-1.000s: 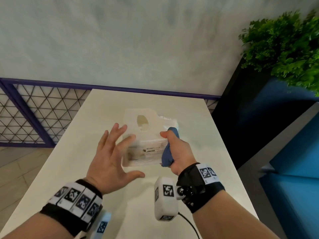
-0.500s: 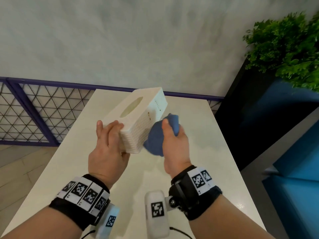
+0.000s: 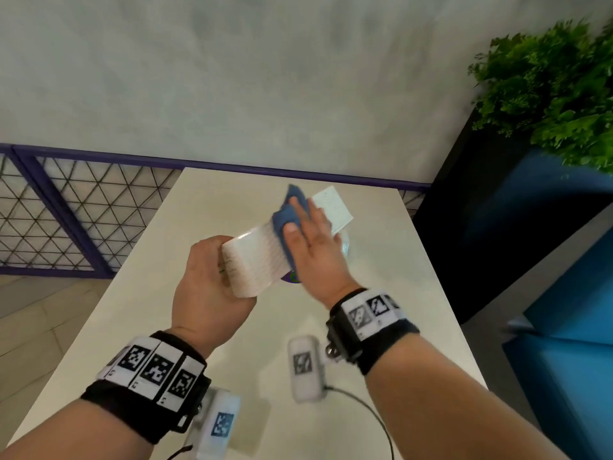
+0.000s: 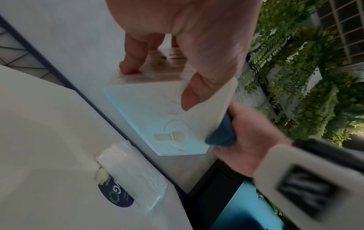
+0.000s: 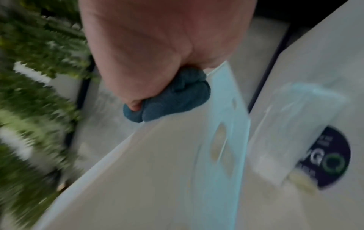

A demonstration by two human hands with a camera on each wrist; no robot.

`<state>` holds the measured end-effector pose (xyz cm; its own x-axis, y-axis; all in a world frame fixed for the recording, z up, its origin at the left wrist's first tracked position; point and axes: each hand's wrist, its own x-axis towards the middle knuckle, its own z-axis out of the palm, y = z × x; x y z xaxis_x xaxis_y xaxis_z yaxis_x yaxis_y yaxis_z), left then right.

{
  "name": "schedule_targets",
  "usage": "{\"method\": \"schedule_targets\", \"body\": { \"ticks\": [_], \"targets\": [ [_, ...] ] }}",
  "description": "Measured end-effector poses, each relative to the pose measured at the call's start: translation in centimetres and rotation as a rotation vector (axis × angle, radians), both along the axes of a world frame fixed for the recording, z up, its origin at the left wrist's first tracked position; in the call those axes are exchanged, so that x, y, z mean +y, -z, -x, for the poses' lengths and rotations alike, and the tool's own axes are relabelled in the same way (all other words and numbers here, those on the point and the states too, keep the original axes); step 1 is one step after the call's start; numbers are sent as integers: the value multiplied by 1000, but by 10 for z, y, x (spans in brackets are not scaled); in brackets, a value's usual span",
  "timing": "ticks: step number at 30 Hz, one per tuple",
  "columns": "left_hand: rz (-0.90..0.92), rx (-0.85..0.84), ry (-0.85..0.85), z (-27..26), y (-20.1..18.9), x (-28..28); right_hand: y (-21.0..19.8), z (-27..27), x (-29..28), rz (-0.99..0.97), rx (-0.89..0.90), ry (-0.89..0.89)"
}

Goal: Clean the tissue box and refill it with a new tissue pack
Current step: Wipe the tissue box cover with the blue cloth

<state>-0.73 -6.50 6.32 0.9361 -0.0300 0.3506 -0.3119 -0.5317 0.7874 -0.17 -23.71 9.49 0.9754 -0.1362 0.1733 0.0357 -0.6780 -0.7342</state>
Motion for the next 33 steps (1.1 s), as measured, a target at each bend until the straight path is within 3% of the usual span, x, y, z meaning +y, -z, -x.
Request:
{"method": "schedule_targets", "body": {
  "ticks": [3,6,12,16,19,22,26,29,33],
  "targets": [
    [-19,21,29,3,-3,7,1,-29,-42,-100,61,202],
    [-42,7,59,4,-2,6,7,-37,-43,-70,138,280],
    [-50,27,27,-2,2,-3,15,27,47,19,29,-17],
    [-58,51,75,-4,1,-3,18,29,30,120,-19,-116],
    [-60,56,96,-5,-4,6,22,-3,-24,118,-4,61],
    [-64,55,132,-1,-5,15,22,-30,-68,-79,60,221],
    [-69,90,128,3,-2,13,24,-39,-55,-89,91,290],
    [-145,86,107,-2,3,6,29,-17,-2,-29,43,146],
    [-97,65,34,-5,4,-3,25,29,57,117,-137,-90]
  ]
}}
